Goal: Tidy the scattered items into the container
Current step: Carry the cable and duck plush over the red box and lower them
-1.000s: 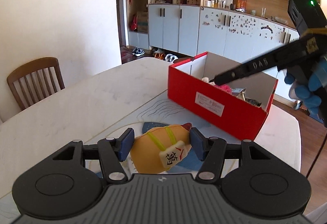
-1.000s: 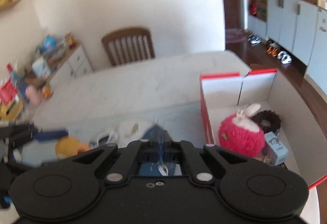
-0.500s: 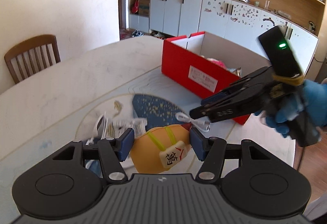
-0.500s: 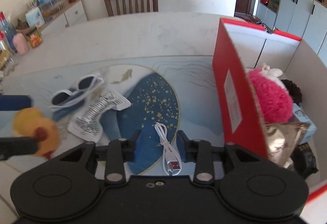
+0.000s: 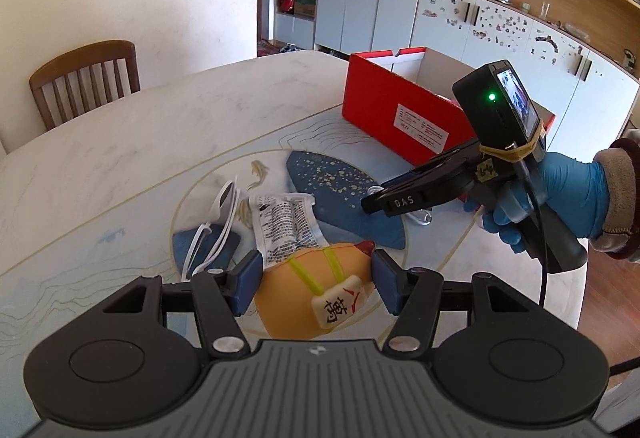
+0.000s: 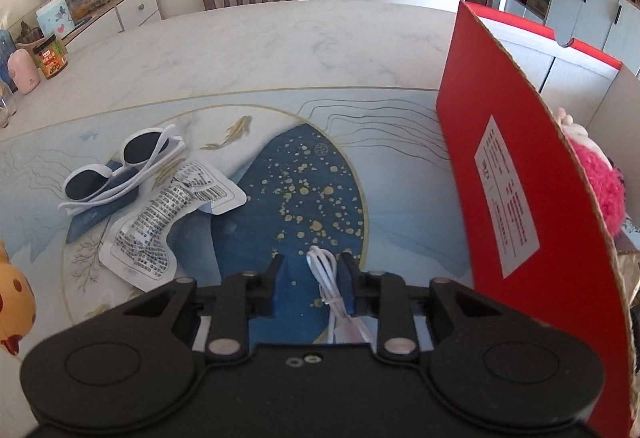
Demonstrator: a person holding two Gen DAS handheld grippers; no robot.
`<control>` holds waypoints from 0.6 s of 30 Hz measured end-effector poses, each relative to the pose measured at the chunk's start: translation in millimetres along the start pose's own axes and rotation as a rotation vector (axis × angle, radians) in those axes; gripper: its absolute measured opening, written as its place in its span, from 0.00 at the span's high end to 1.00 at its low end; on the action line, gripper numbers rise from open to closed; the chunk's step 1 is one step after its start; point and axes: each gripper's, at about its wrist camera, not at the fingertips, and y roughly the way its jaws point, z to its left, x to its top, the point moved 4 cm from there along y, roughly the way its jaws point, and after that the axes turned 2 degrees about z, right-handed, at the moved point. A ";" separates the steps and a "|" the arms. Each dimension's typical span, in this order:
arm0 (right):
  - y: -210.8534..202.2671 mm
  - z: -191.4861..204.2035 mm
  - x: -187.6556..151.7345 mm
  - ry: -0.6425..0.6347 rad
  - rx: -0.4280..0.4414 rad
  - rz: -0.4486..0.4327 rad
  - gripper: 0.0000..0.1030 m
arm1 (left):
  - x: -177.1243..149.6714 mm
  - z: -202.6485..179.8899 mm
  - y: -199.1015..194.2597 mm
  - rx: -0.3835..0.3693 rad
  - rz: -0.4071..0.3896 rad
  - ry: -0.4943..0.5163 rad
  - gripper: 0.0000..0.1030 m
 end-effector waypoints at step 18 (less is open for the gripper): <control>-106.9 7.3 29.4 0.007 0.047 -0.167 0.00 | 28.7 -7.6 -10.2 -0.044 -0.084 0.061 0.43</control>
